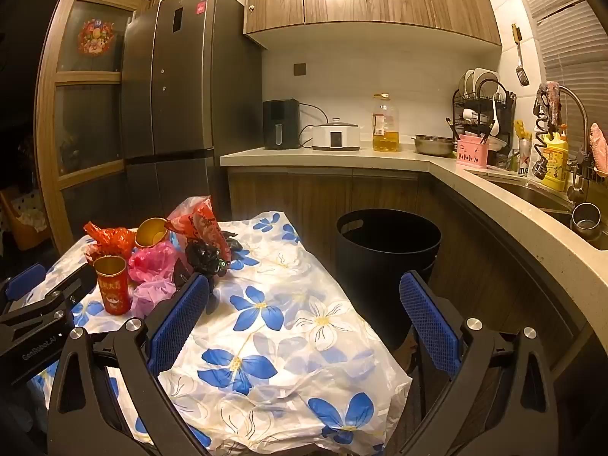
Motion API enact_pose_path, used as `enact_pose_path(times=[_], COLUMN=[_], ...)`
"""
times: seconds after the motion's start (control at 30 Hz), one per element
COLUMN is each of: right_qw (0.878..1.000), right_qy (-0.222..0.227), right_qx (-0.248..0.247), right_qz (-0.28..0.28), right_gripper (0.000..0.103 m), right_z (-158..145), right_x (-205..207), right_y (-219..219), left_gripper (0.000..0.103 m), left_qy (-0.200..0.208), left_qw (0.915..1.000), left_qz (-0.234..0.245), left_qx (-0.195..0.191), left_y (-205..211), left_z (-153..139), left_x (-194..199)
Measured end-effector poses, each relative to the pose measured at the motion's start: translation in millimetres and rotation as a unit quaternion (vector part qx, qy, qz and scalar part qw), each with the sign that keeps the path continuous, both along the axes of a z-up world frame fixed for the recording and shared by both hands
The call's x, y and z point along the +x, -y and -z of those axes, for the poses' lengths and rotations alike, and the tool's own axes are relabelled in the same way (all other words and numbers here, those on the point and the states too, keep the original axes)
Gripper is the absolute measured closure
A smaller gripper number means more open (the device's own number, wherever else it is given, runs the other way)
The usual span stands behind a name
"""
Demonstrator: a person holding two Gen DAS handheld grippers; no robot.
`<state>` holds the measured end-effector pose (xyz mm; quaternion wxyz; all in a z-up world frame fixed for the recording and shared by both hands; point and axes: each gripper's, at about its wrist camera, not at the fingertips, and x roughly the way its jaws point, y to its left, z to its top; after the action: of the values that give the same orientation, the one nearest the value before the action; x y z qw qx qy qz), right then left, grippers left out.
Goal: Collect trash
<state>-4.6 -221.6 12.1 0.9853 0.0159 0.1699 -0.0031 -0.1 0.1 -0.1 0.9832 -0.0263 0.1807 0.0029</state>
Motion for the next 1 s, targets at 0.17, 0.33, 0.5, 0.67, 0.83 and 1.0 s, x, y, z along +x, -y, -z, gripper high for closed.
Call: enact_pose_path(times=[0.17, 0.33, 0.5, 0.67, 0.83, 1.0], right_qw=[1.000, 1.000, 1.000, 1.000, 1.000, 1.000], right_qy=[0.001, 0.002, 0.002, 0.004, 0.004, 0.004], right_qx=[-0.001, 0.001, 0.000, 0.001, 0.001, 0.002], right_qz=[0.000, 0.002, 0.000, 0.001, 0.002, 0.002], right_gripper=[0.005, 0.005, 0.006, 0.006, 0.006, 0.005], right_z=[-1.0, -1.7, -2.7, -1.5, -2.9, -2.8], right_x=[-1.1, -0.4, -2.8, -2.1, -3.3, -2.7], right_y=[0.2, 0.4, 1.7, 0.9, 1.7, 2.9], left_gripper=[0.011, 0.011, 0.011, 0.011, 0.011, 0.011], left_qy=[0.003, 0.004, 0.005, 0.005, 0.005, 0.005], left_qw=[1.0000, 1.0000, 1.0000, 1.0000, 1.0000, 1.0000], left_qz=[0.000, 0.000, 0.000, 0.001, 0.001, 0.002], left_qx=[-0.003, -0.003, -0.003, -0.004, -0.005, -0.006], left_y=[-0.5, -0.4, -0.5, -1.0, -1.2, -1.2], left_z=[-0.3, -0.2, -0.3, -0.1, -0.2, -0.1], left_x=[-0.4, -0.6, -1.0, -0.8, -0.8, -1.0])
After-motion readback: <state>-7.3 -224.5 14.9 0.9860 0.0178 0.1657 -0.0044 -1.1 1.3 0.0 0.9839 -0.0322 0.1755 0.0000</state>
